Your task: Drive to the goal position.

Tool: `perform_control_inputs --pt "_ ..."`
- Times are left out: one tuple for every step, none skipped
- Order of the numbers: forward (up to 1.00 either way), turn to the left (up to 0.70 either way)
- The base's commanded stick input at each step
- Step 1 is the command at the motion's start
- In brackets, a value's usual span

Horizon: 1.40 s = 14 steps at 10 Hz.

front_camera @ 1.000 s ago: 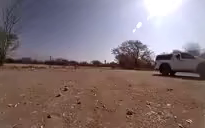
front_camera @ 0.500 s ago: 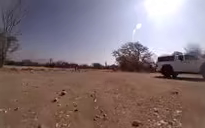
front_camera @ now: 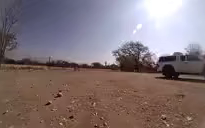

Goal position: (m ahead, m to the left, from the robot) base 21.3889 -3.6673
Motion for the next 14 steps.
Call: perform_control_inputs --pt "0.5 0.0" --pt "0.5 0.0" --pt "0.5 0.0" --pt "0.5 0.0" --pt "0.5 0.0" --pt "0.5 0.0" --pt "0.5 0.0" --pt "0.5 0.0" --pt "0.5 0.0" --pt "0.5 0.0" --pt "0.5 0.0" --pt "0.5 0.0" --pt "0.5 0.0" --pt "0.5 0.0"
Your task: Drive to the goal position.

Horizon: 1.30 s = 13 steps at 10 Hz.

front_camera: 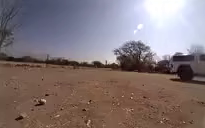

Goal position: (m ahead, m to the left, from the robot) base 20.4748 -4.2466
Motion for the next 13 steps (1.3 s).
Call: perform_control_inputs --pt "0.5 0.0" --pt "0.5 0.0" --pt "0.5 0.0" --pt "0.5 0.0" --pt "0.5 0.0" --pt "0.5 0.0" --pt "0.5 0.0" --pt "0.5 0.0" --pt "0.5 0.0" --pt "0.5 0.0" --pt "0.5 0.0" --pt "0.5 0.0" --pt "0.5 0.0"
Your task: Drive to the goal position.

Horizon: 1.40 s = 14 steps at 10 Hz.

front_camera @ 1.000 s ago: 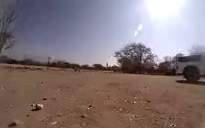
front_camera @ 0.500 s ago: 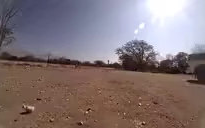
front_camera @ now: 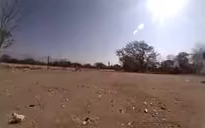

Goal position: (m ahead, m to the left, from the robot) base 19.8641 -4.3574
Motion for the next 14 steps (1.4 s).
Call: perform_control_inputs --pt "0.5 0.0" --pt "0.5 0.0" --pt "0.5 0.0" --pt "0.5 0.0" --pt "0.5 0.0" --pt "0.5 0.0" --pt "0.5 0.0" --pt "0.5 0.0" --pt "0.5 0.0" --pt "0.5 0.0" --pt "0.5 0.0" --pt "0.5 0.0" --pt "0.5 0.0" --pt "0.5 0.0"
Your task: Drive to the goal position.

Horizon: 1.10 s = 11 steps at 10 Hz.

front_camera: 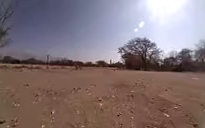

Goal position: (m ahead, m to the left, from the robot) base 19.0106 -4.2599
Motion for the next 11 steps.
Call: perform_control_inputs --pt "0.5 0.0" --pt "0.5 0.0" --pt "0.5 0.0" --pt "0.5 0.0" --pt "0.5 0.0" --pt "0.5 0.0" --pt "0.5 0.0" --pt "0.5 0.0" --pt "0.5 0.0" --pt "0.5 0.0" --pt "0.5 0.0"
